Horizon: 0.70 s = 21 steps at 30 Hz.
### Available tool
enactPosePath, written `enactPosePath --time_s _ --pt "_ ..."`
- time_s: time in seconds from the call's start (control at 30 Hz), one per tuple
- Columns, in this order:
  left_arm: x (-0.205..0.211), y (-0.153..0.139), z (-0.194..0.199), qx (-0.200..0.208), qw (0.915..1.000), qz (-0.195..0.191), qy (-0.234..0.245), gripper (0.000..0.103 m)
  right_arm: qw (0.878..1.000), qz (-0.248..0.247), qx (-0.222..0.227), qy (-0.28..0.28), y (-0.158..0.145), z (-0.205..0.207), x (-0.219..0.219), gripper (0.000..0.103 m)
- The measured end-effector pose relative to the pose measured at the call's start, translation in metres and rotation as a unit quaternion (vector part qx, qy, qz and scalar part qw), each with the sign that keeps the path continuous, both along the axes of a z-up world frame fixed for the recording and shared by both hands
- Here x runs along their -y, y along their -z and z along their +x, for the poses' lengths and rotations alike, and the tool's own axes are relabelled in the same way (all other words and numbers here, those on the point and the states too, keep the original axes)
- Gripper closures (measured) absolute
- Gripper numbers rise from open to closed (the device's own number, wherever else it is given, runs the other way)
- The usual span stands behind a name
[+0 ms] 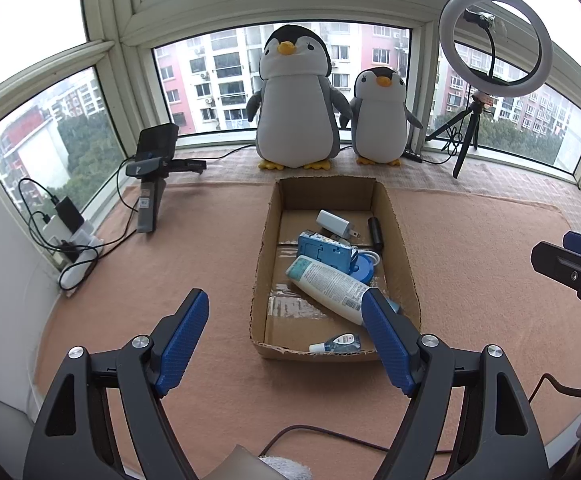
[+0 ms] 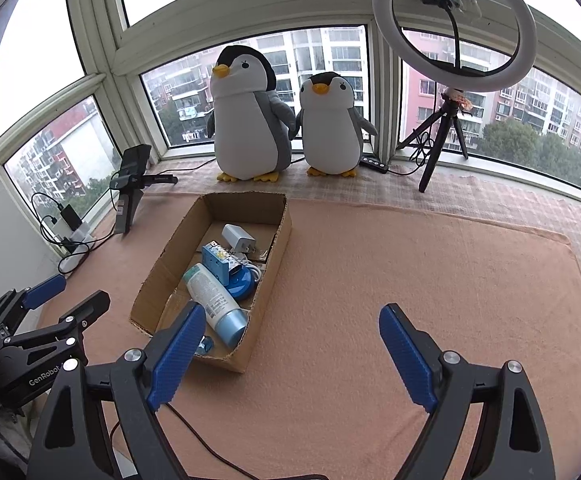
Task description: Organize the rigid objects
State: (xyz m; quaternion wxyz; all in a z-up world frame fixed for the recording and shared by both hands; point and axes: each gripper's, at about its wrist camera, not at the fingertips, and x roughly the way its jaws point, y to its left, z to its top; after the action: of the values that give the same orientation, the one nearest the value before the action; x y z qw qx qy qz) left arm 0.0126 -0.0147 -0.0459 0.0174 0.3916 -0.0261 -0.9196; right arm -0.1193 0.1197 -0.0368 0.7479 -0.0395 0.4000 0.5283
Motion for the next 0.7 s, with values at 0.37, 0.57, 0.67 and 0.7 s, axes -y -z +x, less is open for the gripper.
enactPosePath --time_s 0.37,0.57,0.67,0.7 --pt "-0.0016 0.0005 0.0000 0.001 1.0000 0.000 0.001 0.024 1.000 -0.001 -0.001 0.001 0.0011 0.0008 -0.0004 0.017" --pt "-0.0018 0.0005 0.0001 0.001 1.0000 0.000 0.001 0.024 1.000 -0.002 -0.002 0.002 0.0015 0.0003 -0.0007 0.017" --pt "-0.0014 0.0004 -0.0002 0.002 1.0000 0.000 0.002 0.024 1.000 -0.002 -0.002 0.002 0.0025 0.0008 -0.0002 0.017" --pt "-0.0020 0.0005 0.0001 0.002 1.0000 0.000 0.002 0.024 1.000 -0.001 -0.003 0.003 0.0026 0.0008 0.0001 0.017"
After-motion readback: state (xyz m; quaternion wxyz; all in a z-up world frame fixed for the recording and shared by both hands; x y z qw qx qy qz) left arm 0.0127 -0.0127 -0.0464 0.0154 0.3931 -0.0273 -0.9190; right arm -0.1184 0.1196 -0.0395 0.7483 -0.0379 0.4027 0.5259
